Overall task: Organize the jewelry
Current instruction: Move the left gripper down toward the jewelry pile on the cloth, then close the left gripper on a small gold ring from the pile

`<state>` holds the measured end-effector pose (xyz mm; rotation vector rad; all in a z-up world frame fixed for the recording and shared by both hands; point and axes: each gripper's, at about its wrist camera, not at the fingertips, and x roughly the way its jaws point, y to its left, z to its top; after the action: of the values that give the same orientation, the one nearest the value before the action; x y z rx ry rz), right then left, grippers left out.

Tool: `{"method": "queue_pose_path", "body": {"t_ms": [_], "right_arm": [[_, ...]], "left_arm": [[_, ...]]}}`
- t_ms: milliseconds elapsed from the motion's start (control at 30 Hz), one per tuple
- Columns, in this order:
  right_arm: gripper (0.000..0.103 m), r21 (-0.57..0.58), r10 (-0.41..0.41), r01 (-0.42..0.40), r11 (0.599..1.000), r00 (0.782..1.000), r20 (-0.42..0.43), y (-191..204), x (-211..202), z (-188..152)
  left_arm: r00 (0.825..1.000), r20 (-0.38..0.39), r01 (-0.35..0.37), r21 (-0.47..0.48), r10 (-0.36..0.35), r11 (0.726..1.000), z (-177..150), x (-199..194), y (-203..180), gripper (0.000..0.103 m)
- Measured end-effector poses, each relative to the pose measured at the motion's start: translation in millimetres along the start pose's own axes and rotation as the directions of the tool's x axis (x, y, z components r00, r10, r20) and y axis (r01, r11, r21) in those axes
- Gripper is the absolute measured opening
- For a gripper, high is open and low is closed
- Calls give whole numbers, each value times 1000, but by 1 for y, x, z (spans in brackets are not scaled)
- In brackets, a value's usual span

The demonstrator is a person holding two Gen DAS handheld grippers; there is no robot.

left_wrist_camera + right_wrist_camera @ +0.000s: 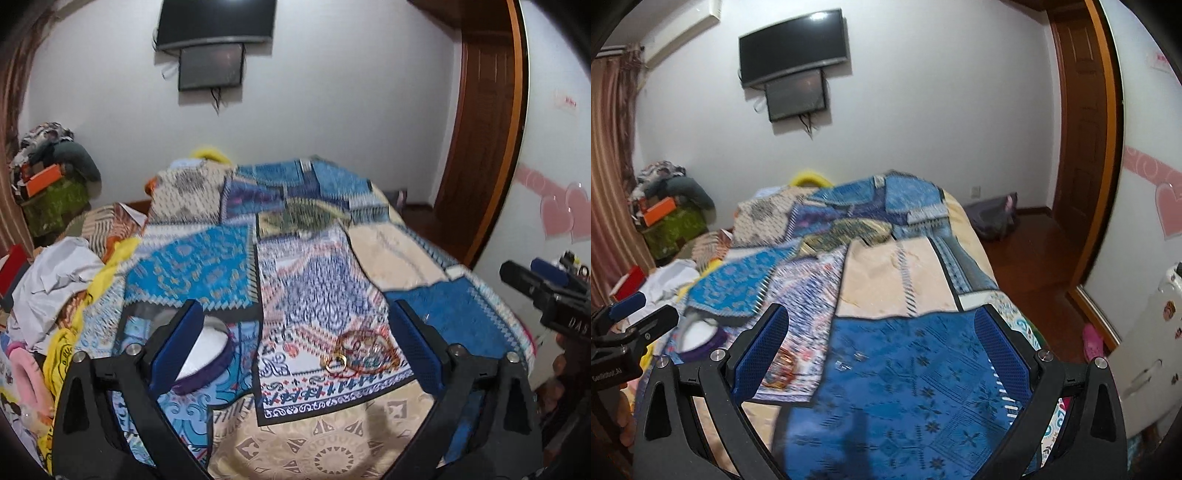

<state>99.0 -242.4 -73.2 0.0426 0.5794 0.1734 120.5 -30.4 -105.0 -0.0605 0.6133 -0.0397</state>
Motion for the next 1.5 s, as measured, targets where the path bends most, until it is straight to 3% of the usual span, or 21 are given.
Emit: {"method": "queue_pose_path", "body": {"t_ms": [333,633,700,900,1200,1267,1367,1500], "right_arm": [[100,-9,8,-10,1000,992,-125,-10,40,-21],[98,-62,36,-48,997,984,-174,-4,64,-30],[89,-70,51,-65,995,982,-184,-2,69,-29],[68,-86,109,-130,988,970,-218,3,80,-26],[48,-95,143,-178,980,946,-292,6,98,-35],[40,-88,152,-186,979,942,-301,4,100,-37],[37,-71,170,-200,977,936,-308,0,103,-38],[26,-72,178,-210,975,933,-313,1,105,-39]], "left_arm": [[987,-155,49,15,-46,999,-22,50,-9,83],[962,-248,114,-4,-112,993,-38,71,-11,56],[954,-269,130,-17,-130,991,-41,75,-10,48],[948,-273,156,-54,-165,986,-42,76,-3,35],[947,-261,170,-94,-189,981,-36,78,5,19],[944,-269,174,-86,-191,981,-37,82,4,16],[938,-278,191,-83,-207,978,-39,86,2,16],[934,-277,206,-100,-226,973,-41,90,3,16]]}}
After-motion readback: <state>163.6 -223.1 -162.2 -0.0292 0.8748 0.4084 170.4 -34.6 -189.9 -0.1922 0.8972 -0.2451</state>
